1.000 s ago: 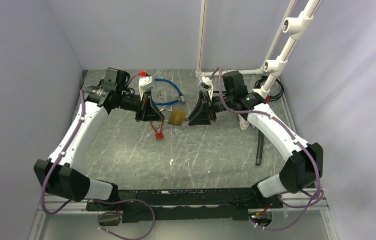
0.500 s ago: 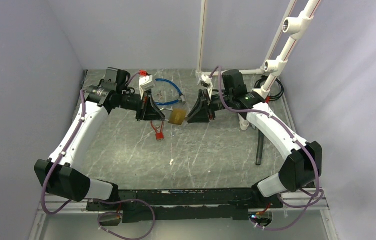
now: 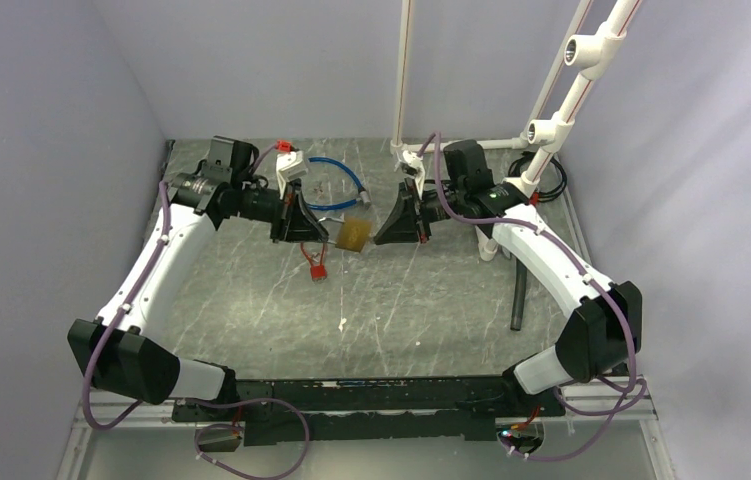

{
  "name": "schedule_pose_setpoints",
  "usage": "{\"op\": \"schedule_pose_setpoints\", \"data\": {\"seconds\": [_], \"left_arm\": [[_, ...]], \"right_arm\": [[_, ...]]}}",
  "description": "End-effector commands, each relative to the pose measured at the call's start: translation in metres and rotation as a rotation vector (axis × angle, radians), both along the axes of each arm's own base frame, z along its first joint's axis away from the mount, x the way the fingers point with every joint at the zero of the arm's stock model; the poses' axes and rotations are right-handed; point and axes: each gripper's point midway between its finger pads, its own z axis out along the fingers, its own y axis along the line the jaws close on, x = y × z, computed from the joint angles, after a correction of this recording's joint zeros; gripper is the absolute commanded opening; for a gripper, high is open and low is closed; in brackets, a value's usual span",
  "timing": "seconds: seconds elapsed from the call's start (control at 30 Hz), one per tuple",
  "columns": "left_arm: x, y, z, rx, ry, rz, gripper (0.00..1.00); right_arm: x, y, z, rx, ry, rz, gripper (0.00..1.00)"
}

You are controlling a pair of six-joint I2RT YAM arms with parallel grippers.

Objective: Lock with the key
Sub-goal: Lock the lock, then place the lock at the center of the board.

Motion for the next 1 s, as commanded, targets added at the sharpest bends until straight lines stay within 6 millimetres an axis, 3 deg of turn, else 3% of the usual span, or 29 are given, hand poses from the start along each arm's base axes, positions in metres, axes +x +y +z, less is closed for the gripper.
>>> {"op": "schedule_pose_setpoints", "data": {"seconds": [0.0, 0.27, 0.43, 0.67, 0.83, 0.97], "left_arm": [[0.001, 0.008, 0.032, -0.092, -0.106, 0.001, 0.0], [0.022, 0.034, 0.03, -0.078, -0.12, 0.096, 0.0], [0.023, 0.05, -0.01, 0.081, -0.096, 0.091, 0.0], [-0.016, 0.063, -0.074, 0.262, 0.104, -0.044, 0.0], [-0.053, 0.056, -0.115, 0.408, 0.235, -0.237, 0.0], [-0.07, 0.044, -0.137, 0.478, 0.318, -0.349, 0.0]], "right_arm": [[0.003, -0.012, 0.009, 0.012, -0.027, -0.014, 0.0], [-0.005, -0.03, -0.019, -0.061, -0.006, -0.036, 0.0], [-0.006, -0.033, -0.022, -0.073, -0.03, -0.047, 0.0], [-0.011, -0.035, -0.02, -0.075, -0.06, -0.051, 0.0], [-0.015, -0.033, -0.023, -0.085, -0.073, -0.047, 0.0], [-0.016, -0.031, -0.025, -0.091, -0.075, -0.046, 0.0]]}}
